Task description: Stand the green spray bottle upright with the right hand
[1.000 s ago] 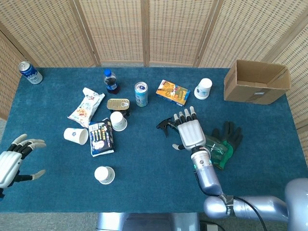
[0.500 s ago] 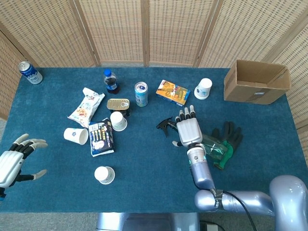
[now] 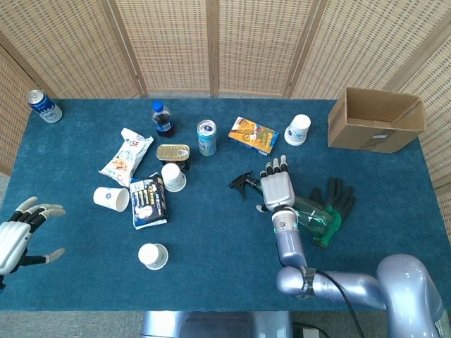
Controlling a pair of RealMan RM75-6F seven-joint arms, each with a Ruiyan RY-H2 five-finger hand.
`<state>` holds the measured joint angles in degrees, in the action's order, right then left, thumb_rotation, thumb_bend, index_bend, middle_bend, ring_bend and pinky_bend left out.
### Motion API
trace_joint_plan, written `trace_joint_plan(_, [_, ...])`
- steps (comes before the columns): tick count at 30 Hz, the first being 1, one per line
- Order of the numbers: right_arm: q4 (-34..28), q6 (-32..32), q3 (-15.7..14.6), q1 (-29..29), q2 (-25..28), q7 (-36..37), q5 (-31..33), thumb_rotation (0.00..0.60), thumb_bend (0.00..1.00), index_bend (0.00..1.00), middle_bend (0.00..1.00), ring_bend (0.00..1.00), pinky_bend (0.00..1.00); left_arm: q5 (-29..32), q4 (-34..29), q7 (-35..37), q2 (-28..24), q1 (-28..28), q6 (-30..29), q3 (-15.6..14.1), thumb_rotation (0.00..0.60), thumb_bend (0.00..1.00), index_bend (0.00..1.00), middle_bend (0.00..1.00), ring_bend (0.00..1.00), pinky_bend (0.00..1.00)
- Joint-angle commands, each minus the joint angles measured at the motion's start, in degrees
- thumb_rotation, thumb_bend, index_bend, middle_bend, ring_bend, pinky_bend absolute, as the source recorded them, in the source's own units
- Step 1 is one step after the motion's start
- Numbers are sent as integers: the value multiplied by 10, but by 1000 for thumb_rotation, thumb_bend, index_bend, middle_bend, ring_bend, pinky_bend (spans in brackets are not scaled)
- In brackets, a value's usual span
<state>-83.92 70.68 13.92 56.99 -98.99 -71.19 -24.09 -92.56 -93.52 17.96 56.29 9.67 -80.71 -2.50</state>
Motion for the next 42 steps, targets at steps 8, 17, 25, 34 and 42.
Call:
trace_joint_plan(8, [43,-16,5,11,-18,0,22,462,161,335,200,59,45,5,4,1,2,0,5,1,593,183,275,266,221,60])
trace_joint_plan(17, [50,-15,11,13,-25,9,24,600,137,422,273,150,62,6,6,2,6,4,9,3,592,182,275,266,221,58])
trace_joint_plan(25, [49,-17,21,22,-30,7,32,600,135,465,336,222,141,9,12,6,9,4,13,2,595,183,275,266,221,58])
trace_joint_plan(34, [5,0,36,27,-20,3,47,600,147,531,507,387,424,10,20,13,15,7,18,4,596,181,275,265,221,76])
trace_joint_plan(42, [-89,30,62,23,17,18,60,600,161,559,538,435,497,6,28,20,22,10,20,3,590,183,275,266,221,90])
